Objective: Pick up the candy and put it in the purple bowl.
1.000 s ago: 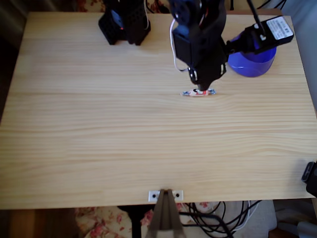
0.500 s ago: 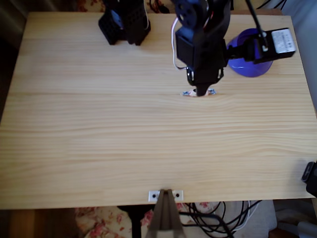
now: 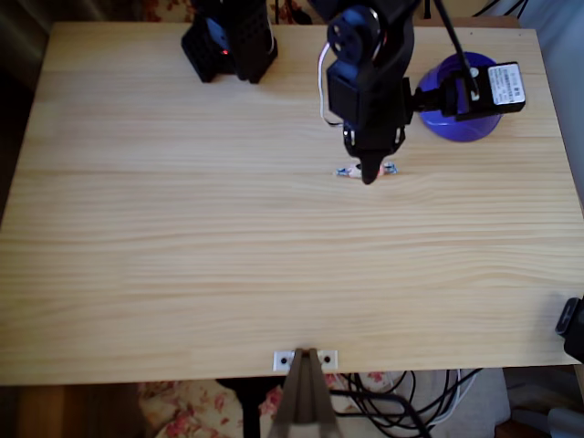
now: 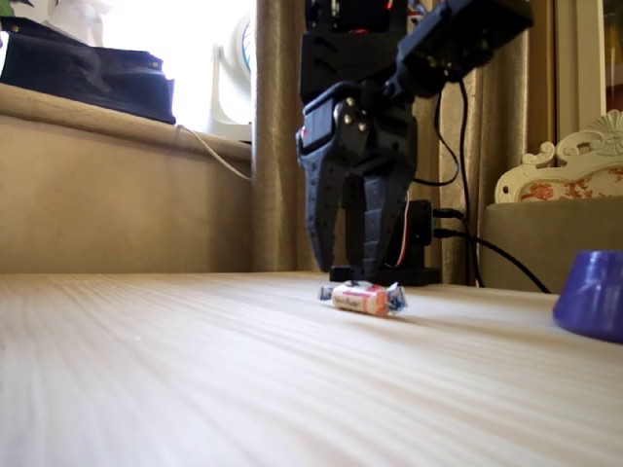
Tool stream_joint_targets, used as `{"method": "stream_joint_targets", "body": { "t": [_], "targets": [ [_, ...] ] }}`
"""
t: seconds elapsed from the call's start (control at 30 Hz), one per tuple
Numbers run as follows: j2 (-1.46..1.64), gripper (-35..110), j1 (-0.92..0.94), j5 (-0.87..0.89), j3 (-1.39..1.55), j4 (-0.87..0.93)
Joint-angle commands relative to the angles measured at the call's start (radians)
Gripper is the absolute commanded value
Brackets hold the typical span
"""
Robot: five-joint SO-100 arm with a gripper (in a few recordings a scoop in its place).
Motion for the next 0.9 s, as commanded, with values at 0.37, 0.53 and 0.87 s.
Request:
{"method": "stream_joint_targets", "body": {
  "t": [0.37,0.53,0.87],
  "targets": [
    [0.0,18,0.0,0.017,0.094,-0.115],
    [-0.026,18,0.0,0.034,0.12,-0.173],
    [-0.072,0,-0.006,0.034,0.14,-0.221]
  ]
}}
